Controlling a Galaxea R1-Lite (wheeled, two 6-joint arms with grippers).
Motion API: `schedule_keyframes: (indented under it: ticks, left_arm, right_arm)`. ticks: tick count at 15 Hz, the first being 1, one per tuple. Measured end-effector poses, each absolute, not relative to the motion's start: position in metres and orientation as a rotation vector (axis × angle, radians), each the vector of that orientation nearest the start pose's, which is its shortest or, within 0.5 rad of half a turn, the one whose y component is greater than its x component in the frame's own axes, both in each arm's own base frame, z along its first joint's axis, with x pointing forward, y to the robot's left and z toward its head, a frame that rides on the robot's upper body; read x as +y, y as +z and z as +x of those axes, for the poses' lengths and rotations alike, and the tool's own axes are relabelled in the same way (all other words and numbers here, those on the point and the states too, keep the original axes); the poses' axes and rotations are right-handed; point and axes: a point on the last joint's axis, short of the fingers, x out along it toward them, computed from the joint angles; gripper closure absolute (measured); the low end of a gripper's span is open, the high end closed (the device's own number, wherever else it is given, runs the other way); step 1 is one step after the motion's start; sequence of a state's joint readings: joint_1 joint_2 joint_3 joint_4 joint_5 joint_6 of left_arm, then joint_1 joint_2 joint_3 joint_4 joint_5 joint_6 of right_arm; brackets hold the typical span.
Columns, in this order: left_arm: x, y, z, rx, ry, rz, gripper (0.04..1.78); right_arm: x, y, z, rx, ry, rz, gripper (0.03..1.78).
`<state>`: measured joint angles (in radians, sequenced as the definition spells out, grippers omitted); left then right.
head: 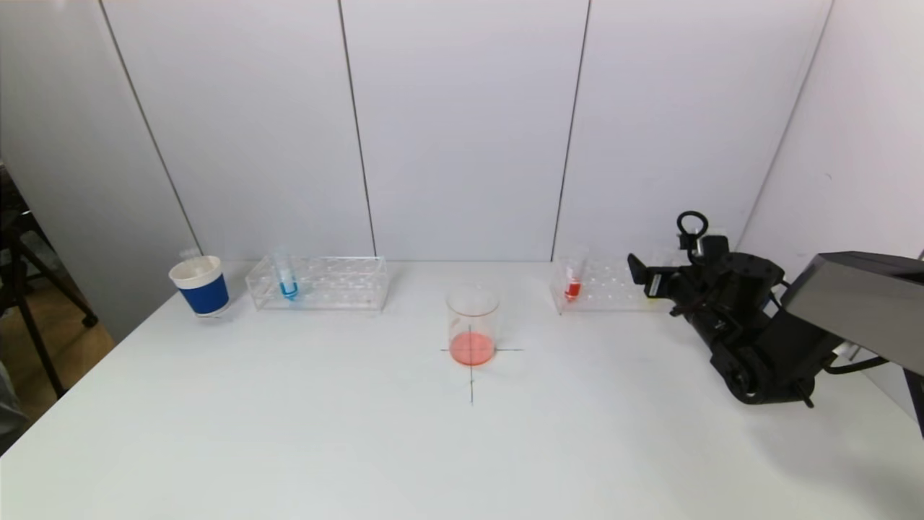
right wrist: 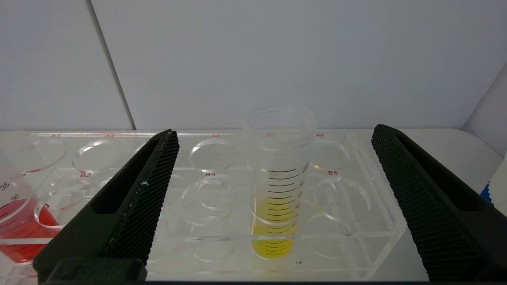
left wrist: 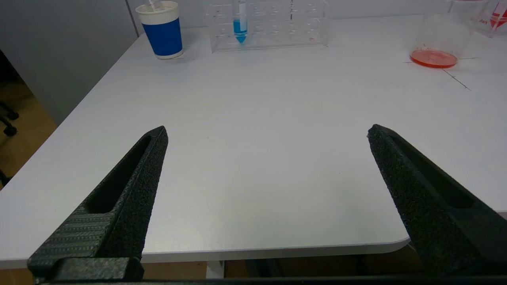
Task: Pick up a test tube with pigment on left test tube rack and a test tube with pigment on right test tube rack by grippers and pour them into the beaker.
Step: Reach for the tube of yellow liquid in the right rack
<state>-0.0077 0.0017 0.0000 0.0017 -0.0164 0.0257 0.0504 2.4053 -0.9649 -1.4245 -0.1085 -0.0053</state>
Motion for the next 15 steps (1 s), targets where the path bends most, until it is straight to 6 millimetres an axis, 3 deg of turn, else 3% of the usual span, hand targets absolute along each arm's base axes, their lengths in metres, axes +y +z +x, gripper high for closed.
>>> schedule_keyframes:
  ticks: [12, 15]
  left_arm:
    - [-0.0002, 0.0753, -0.0227, 0.003, -0.024, 0.026, 0.06]
    - [-0.0002, 0.0753, -0.0227, 0.003, -0.023, 0.026, 0.06]
  right_arm:
    - [0.0182, 0.0356, 0.4244, 0.011, -0.059, -0.005, 0.04]
    - [0.0182, 0.0350, 0.4244, 0.012, -0.059, -0.005, 0.14]
